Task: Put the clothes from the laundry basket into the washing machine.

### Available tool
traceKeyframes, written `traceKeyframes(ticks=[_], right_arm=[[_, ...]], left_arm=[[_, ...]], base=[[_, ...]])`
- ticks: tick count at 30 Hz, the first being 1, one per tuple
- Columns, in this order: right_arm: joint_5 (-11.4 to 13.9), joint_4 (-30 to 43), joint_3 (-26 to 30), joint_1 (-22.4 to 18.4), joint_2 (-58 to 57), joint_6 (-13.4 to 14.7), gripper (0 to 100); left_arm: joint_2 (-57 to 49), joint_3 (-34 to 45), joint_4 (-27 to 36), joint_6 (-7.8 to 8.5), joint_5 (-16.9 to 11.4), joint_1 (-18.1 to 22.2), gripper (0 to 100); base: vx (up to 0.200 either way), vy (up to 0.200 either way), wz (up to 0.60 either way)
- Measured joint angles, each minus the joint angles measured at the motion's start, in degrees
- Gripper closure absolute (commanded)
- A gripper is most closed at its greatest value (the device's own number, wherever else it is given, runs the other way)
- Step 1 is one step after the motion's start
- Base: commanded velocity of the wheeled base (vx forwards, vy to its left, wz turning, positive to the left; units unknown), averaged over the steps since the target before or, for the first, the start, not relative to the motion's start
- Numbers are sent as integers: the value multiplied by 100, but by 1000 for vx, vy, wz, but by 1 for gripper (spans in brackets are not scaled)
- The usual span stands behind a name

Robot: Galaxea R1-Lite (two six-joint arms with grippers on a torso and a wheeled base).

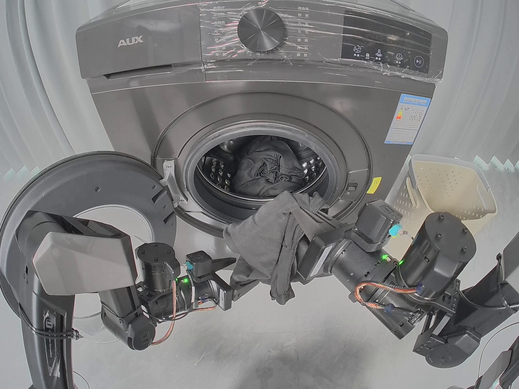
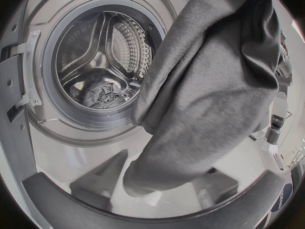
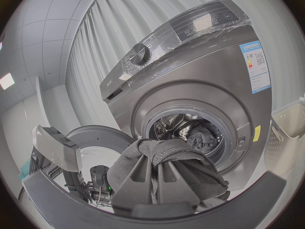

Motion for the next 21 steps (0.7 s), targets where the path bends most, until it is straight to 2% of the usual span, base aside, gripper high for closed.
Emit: traceKeyframes(ticks=[10,21], right_arm=[[2,-12,4,-43,9,-2,100],[35,18,11,-266,179,0,100]], left_arm=[[-254,406,-24,33,-27,-133,100],[-1304,1798,-38,108,-107,-221,100]], base=[[0,0,0],[0,0,0]])
